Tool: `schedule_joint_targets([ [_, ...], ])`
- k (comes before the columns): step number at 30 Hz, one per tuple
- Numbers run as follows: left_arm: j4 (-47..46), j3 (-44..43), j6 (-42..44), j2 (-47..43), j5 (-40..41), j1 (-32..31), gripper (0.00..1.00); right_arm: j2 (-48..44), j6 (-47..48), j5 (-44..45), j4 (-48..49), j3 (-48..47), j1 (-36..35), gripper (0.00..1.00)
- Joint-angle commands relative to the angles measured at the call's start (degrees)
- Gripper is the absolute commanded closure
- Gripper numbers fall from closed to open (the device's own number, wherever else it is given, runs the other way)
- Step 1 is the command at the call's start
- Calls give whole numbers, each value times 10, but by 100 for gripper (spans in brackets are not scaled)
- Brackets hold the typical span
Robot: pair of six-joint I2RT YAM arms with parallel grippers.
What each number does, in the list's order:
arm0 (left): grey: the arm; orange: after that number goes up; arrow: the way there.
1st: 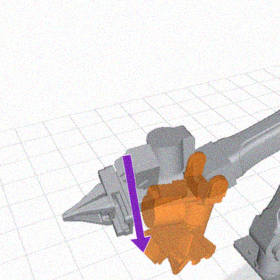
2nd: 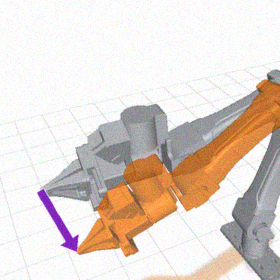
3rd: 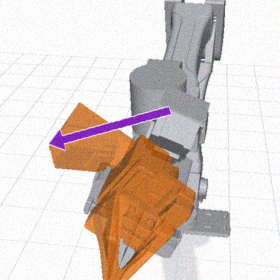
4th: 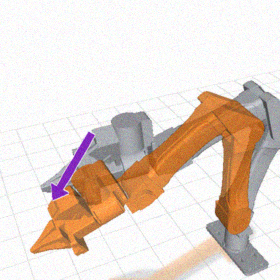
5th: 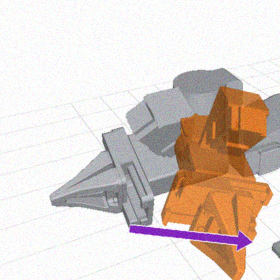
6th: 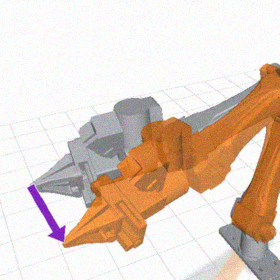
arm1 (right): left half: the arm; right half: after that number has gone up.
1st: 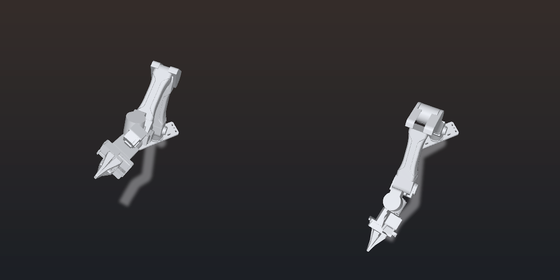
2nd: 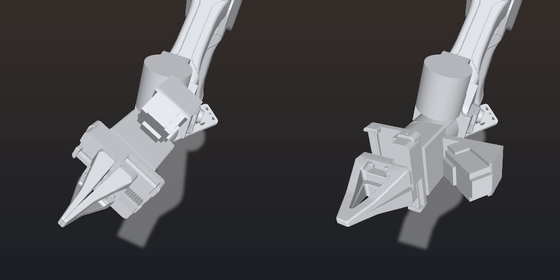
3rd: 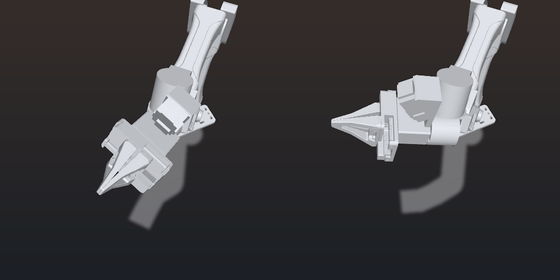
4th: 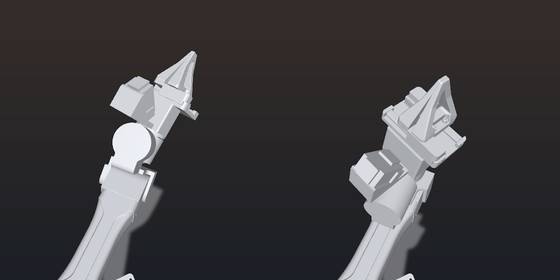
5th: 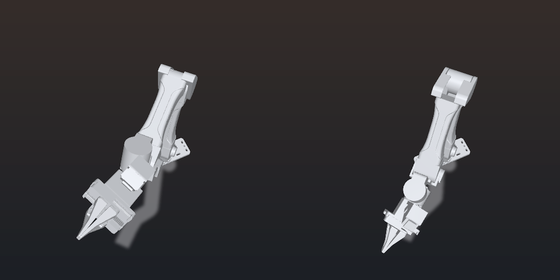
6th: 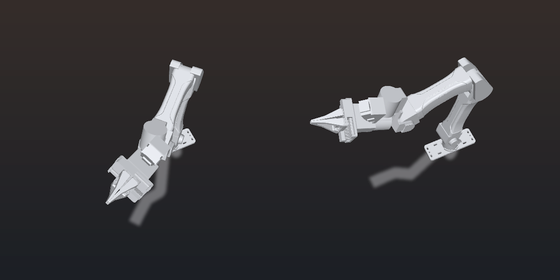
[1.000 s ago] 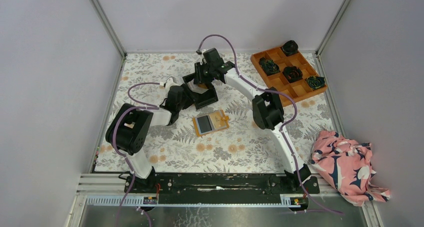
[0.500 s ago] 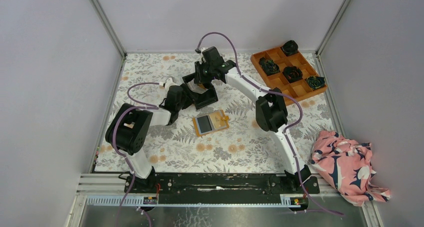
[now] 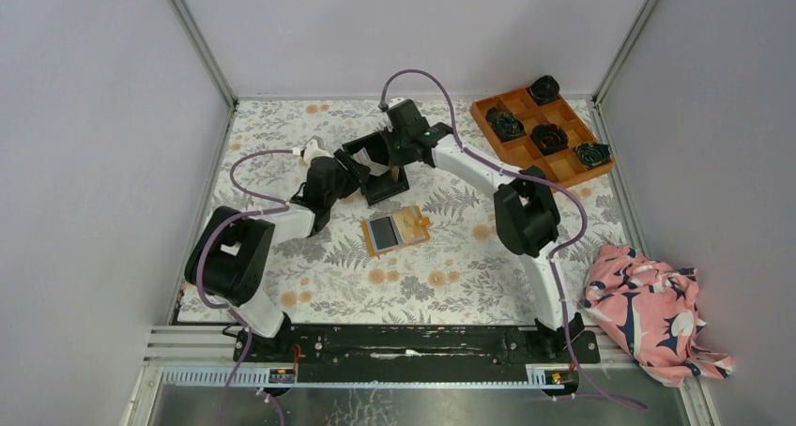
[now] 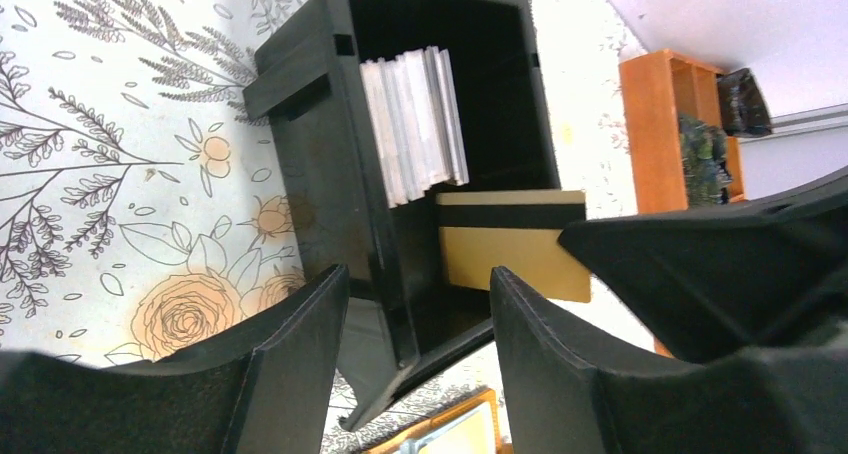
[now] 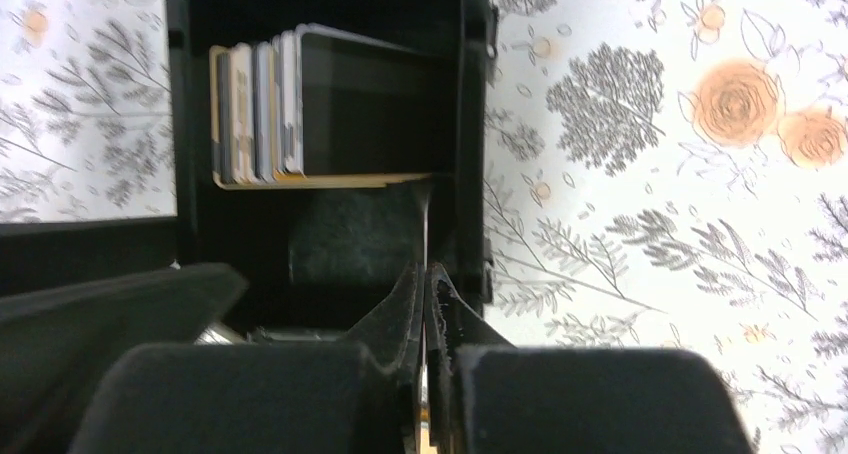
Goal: Put the credit cards into the card holder
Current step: Pick up the credit card from the storage box.
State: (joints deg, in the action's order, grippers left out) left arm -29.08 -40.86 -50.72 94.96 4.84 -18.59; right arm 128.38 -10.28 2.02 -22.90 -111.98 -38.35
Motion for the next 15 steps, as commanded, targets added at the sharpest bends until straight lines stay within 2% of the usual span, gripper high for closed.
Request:
schedule_joint_targets([
  [1,-4,11,2,-47,-9,3,38,-76,30,47,45,53,-8,100],
  [9,-2,54,26,-165,-38,-5,38,-220,24,67,70,163,-25,100],
  [15,-113,112,48,-216,-183,-10,38,-352,-13,7,40,284,-46,100],
])
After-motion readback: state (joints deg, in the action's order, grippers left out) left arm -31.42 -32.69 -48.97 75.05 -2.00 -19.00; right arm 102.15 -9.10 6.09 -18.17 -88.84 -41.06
